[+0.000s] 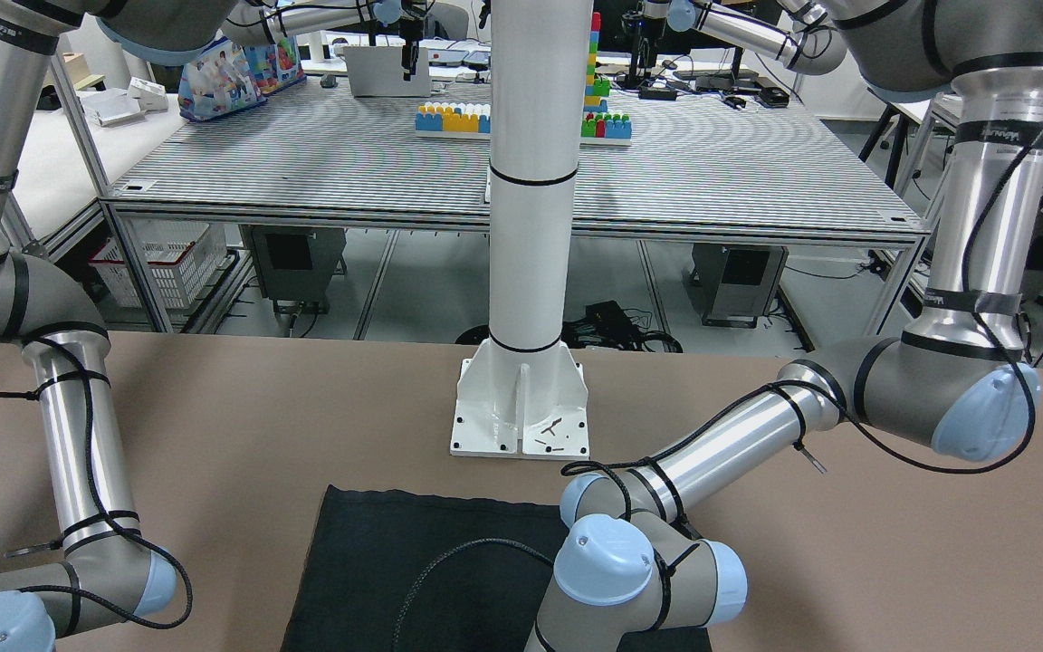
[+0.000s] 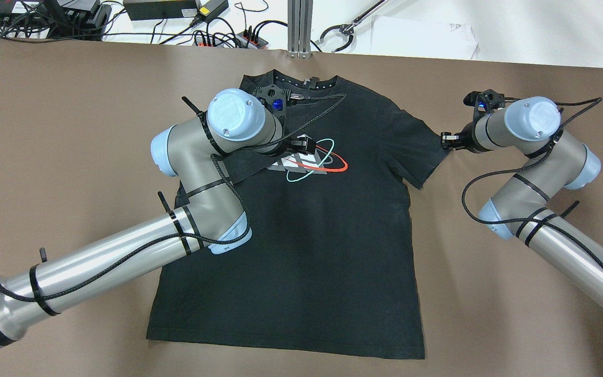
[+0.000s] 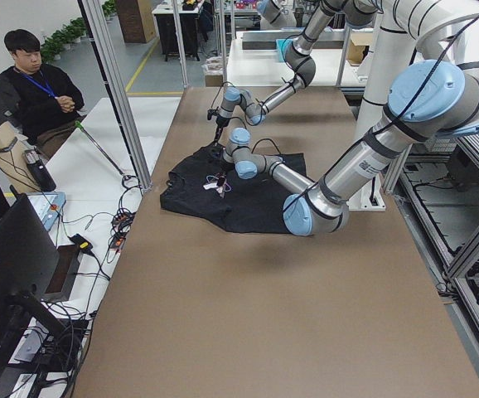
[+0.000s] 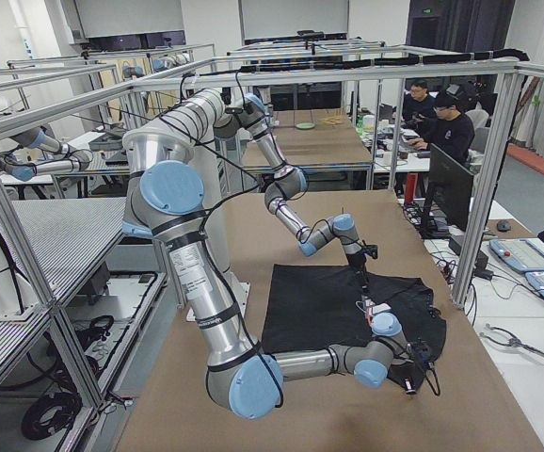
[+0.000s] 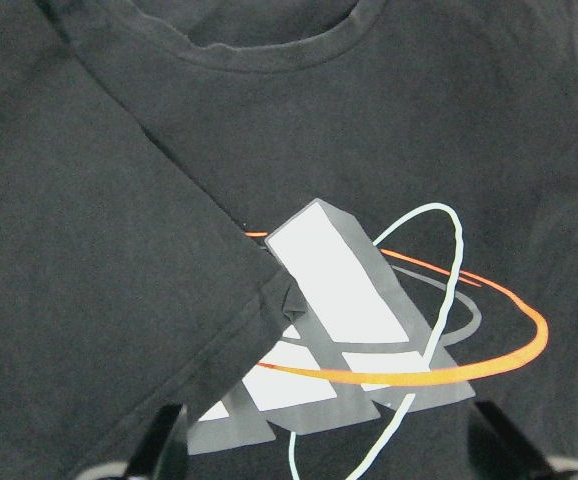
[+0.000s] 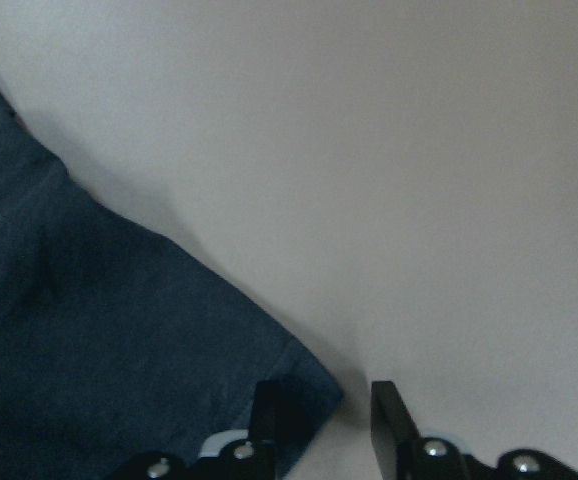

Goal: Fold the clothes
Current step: 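Release the left sleeve while the right gripper grasps the other sleeve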

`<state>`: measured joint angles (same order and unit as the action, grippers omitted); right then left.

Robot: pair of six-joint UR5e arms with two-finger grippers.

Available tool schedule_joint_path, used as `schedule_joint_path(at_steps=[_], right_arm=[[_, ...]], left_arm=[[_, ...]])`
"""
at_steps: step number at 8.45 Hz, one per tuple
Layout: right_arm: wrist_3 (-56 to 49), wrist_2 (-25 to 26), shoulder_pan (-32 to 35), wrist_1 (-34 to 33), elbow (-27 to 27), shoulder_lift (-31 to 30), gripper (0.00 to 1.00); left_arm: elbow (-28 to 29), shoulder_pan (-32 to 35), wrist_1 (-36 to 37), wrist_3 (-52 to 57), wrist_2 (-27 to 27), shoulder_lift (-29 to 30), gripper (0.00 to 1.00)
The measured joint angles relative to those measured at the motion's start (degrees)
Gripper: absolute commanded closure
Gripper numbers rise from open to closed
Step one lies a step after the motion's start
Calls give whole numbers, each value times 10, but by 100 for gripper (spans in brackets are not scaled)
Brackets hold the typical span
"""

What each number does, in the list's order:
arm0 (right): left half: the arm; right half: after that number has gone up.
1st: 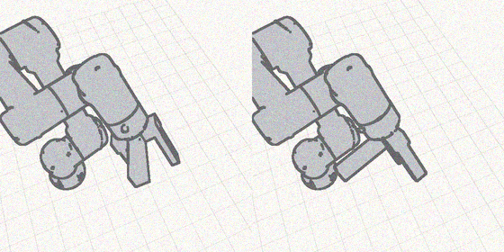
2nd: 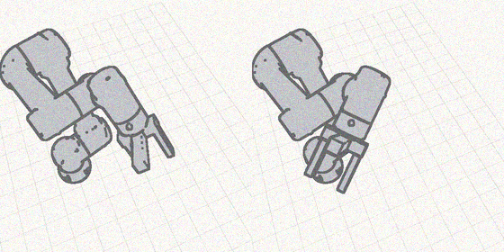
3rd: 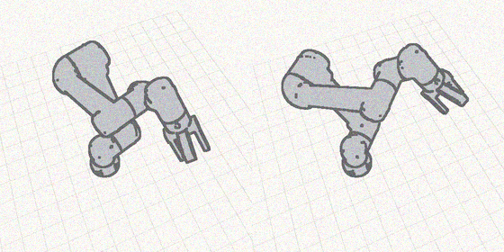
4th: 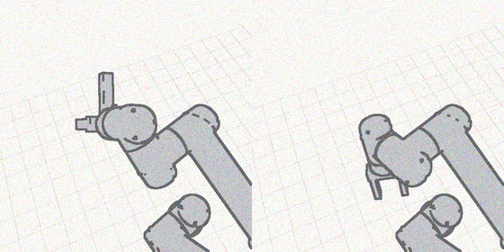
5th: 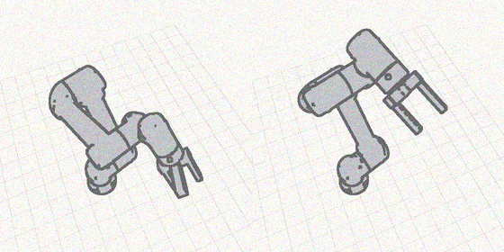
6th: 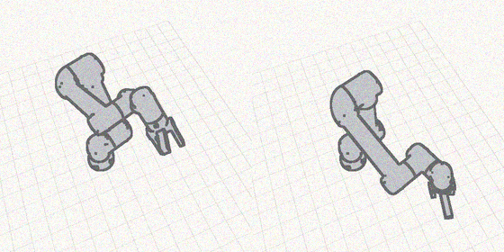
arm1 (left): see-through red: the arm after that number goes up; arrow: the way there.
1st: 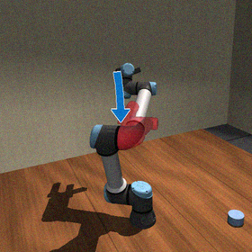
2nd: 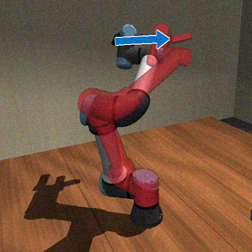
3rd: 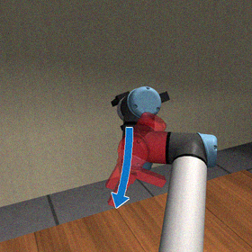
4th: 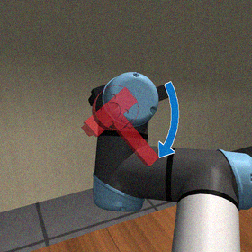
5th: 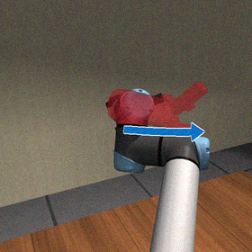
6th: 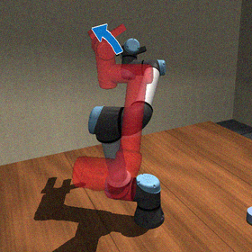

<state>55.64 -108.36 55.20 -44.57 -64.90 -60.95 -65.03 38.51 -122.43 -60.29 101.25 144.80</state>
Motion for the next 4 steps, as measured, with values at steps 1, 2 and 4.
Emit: schedule_joint_path(at_steps=[1, 2, 4], right_arm=[[1, 0, 0, 0, 0, 2, 100], [3, 1, 0, 0, -2, 4, 100], [5, 1, 1, 1, -8, 7, 100]], left_arm=[[0, 0, 0, 0, 0, 0, 0], [0, 0, 0, 0, 0, 0, 0], [0, 0, 0, 0, 0, -1, 0]])
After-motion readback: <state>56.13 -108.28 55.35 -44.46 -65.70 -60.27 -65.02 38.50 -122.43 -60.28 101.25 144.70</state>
